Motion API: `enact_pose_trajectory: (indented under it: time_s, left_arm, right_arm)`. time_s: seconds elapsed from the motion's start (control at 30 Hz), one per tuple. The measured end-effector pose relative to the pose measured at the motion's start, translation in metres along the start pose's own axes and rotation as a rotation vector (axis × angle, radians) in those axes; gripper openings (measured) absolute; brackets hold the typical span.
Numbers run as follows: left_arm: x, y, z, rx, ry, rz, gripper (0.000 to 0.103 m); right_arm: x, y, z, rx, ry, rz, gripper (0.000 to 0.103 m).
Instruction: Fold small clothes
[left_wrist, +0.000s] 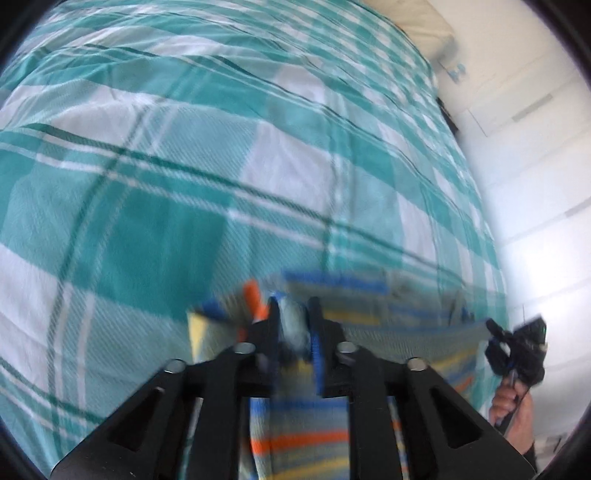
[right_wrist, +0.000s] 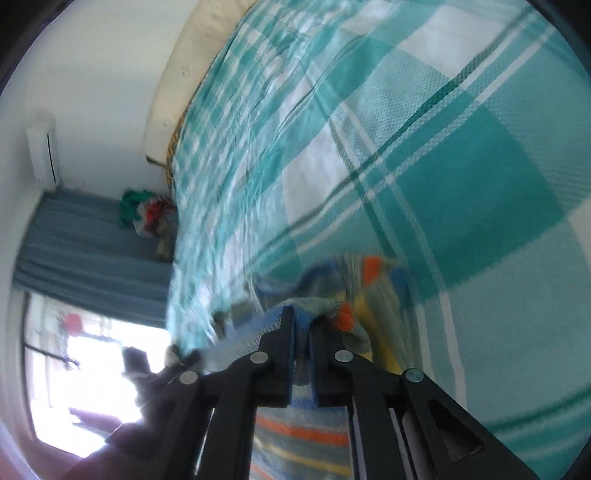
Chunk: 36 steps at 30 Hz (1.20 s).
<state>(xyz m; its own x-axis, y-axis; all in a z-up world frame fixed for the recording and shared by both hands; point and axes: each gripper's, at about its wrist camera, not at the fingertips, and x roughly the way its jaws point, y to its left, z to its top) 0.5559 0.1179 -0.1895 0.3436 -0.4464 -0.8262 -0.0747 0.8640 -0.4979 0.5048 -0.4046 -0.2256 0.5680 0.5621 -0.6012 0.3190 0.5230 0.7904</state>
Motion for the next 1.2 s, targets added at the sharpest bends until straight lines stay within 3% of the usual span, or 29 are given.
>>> enact_pose_trajectory:
  time_s: [0.07,0.17,0.3,0.4,0.47,0.53,0.6,0.67,0.7,0.8,0.83,0.87,0.9,0.97,1.03,1.07,1.2]
  left_arm:
    - [-0.011,0.007,0.012,-0.055,-0.072,0.011,0.082]
    - [-0.038,0.013,0.019,-0.072,-0.172,0.002,0.083]
    - [-0.059,0.002,-0.002,0.04,-0.215,0.041,0.083]
    - [-0.061,-0.02,-0.043,0.162,-0.172,-0.027,0.083]
    - [-0.051,-0.037,-0.085,0.279,-0.092,-0.059,0.082]
    - [-0.038,-0.046,-0.132,0.406,0.001,-0.017,0.068]
    - [-0.02,-0.035,-0.178,0.478,0.136,0.08,0.022]
    - [-0.029,-0.013,-0.2,0.453,0.136,0.086,0.011]
    - [-0.036,-0.004,-0.202,0.42,0.143,0.081,0.007]
    - [-0.062,0.009,-0.206,0.352,0.105,0.093,0.007]
    - [-0.069,0.009,-0.209,0.342,0.084,0.096,0.009]
    - [-0.074,0.009,-0.214,0.333,0.066,0.109,0.029]
    - [-0.079,0.008,-0.218,0.322,0.044,0.119,0.056]
    - [-0.093,0.007,-0.23,0.299,-0.039,0.134,0.083]
    - [-0.102,0.006,-0.246,0.292,-0.112,0.145,0.085]
    - [-0.103,0.006,-0.251,0.288,-0.129,0.155,0.085]
    - [-0.103,0.009,-0.268,0.288,-0.205,0.229,0.089]
  right_arm:
    - [-0.013,-0.007,0.011,0.052,-0.126,0.043,0.033]
    - [-0.032,-0.003,0.018,0.035,-0.201,0.016,0.034]
    - [-0.045,0.034,0.007,-0.213,-0.178,-0.118,0.034]
    - [-0.036,0.066,-0.022,-0.412,-0.095,-0.182,0.034]
    - [-0.021,0.085,-0.064,-0.584,0.033,-0.213,0.034]
    - [-0.012,0.092,-0.111,-0.74,0.151,-0.255,0.036]
    - [-0.007,0.084,-0.155,-0.87,0.256,-0.335,0.036]
    - [-0.008,0.053,-0.184,-0.911,0.341,-0.487,0.033]
    - [-0.014,0.036,-0.188,-0.888,0.347,-0.509,0.032]
    - [-0.049,0.021,-0.192,-0.821,0.271,-0.54,0.028]
    - [-0.059,0.022,-0.194,-0.804,0.244,-0.545,0.029]
    - [-0.068,0.028,-0.197,-0.799,0.216,-0.533,0.03]
    - [-0.076,0.032,-0.202,-0.798,0.182,-0.519,0.031]
    - [-0.088,0.038,-0.212,-0.797,0.139,-0.499,0.038]
    - [-0.099,0.04,-0.228,-0.779,0.083,-0.491,0.056]
    - [-0.103,0.038,-0.236,-0.766,0.051,-0.486,0.06]
    - [-0.107,0.028,-0.258,-0.716,-0.044,-0.517,0.063]
